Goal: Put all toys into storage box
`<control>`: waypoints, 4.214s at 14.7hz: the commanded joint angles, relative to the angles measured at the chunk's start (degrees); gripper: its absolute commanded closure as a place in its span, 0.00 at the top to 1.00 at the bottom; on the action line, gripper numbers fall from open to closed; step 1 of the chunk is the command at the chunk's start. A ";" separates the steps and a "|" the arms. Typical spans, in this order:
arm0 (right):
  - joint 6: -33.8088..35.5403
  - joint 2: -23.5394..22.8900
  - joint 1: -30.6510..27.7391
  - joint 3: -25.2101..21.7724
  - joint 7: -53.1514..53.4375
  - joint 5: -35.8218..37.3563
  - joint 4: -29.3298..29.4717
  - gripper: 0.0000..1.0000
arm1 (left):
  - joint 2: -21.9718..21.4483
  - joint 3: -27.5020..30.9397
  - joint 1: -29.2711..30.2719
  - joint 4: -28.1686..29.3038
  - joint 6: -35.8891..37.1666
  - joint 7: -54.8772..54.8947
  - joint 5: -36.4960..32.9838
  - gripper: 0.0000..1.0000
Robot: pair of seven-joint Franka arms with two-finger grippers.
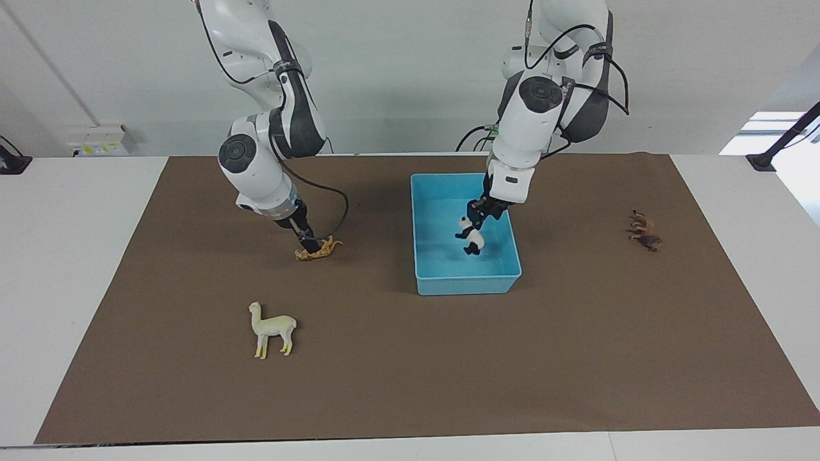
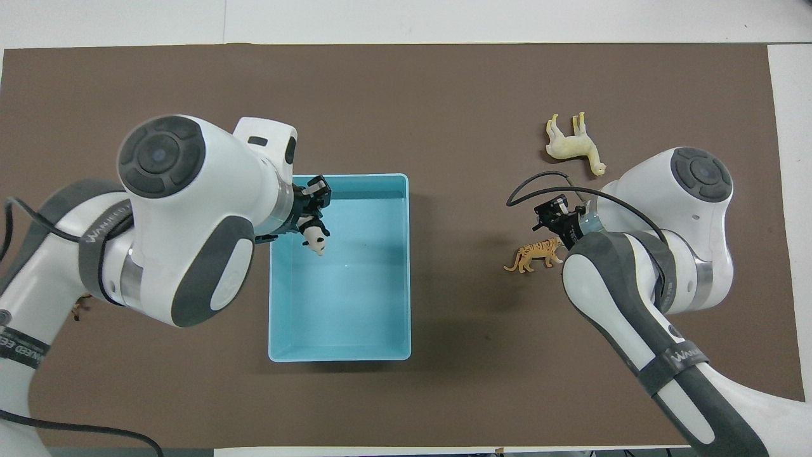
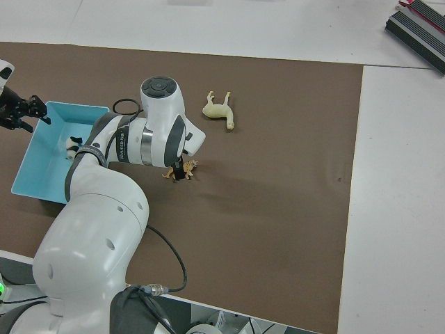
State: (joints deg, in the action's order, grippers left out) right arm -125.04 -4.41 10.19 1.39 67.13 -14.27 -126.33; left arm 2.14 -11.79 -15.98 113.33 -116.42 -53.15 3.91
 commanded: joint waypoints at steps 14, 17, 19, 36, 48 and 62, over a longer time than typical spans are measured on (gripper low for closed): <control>-16.37 -1.31 -0.43 0.37 -2.44 -1.90 -8.76 0.99 | -7.34 2.21 43.65 15.95 -13.71 76.27 -3.20 1.00; -17.16 -1.31 -0.08 0.37 -2.44 -1.90 -9.46 0.93 | -1.81 2.39 45.50 15.87 -21.27 71.03 -3.20 1.00; -17.61 -1.13 0.10 0.37 -2.97 -1.90 -9.90 0.84 | 0.57 2.30 46.48 15.96 -25.06 67.32 -3.20 1.00; 4.23 -4.29 10.00 1.68 -1.59 -7.18 21.56 0.00 | 8.85 2.57 46.92 16.40 -31.59 66.60 -3.38 0.93; 2.15 -7.11 20.85 1.16 3.10 -5.79 23.14 1.00 | 8.05 2.65 46.92 15.87 -27.19 67.66 -3.29 0.47; -2.12 -5.61 -3.33 1.16 -81.60 9.26 17.18 1.00 | 8.58 2.22 36.31 -10.31 4.17 46.88 -3.12 0.02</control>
State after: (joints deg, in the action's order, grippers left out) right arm -122.25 -10.55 8.05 1.68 -4.38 -6.51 -105.69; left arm 10.05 -10.08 25.35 108.37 -117.97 2.49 0.80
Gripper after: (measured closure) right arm 0.000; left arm 0.612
